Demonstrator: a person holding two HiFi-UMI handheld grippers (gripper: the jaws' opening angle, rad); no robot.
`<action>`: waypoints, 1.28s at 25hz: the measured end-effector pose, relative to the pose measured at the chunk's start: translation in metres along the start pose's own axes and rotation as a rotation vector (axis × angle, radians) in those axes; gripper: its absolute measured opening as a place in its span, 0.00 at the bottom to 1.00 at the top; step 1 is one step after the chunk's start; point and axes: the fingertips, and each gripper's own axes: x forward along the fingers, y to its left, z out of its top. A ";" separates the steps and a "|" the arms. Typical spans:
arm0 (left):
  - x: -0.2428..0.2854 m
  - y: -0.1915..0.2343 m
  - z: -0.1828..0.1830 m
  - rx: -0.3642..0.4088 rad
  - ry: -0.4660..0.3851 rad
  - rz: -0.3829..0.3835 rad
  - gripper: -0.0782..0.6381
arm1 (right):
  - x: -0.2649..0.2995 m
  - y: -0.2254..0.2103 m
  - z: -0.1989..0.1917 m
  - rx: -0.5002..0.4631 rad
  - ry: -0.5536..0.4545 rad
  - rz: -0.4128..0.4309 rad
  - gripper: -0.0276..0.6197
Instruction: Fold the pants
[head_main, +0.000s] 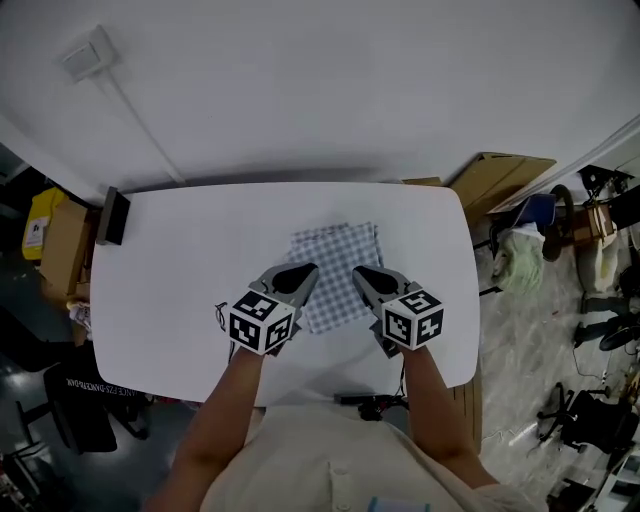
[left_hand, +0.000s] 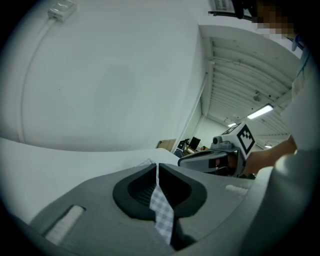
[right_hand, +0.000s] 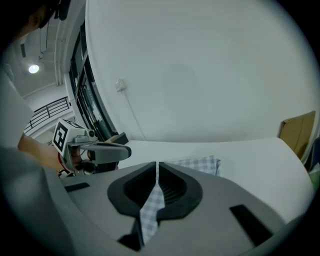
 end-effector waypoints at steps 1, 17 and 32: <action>-0.005 -0.007 -0.001 0.005 -0.005 -0.014 0.14 | -0.004 0.006 -0.001 0.004 -0.011 0.000 0.09; -0.083 -0.069 -0.031 0.075 -0.051 -0.066 0.14 | -0.056 0.106 -0.044 0.071 -0.097 0.080 0.08; -0.107 -0.068 -0.037 0.082 -0.068 -0.062 0.14 | -0.066 0.122 -0.036 -0.019 -0.143 0.029 0.07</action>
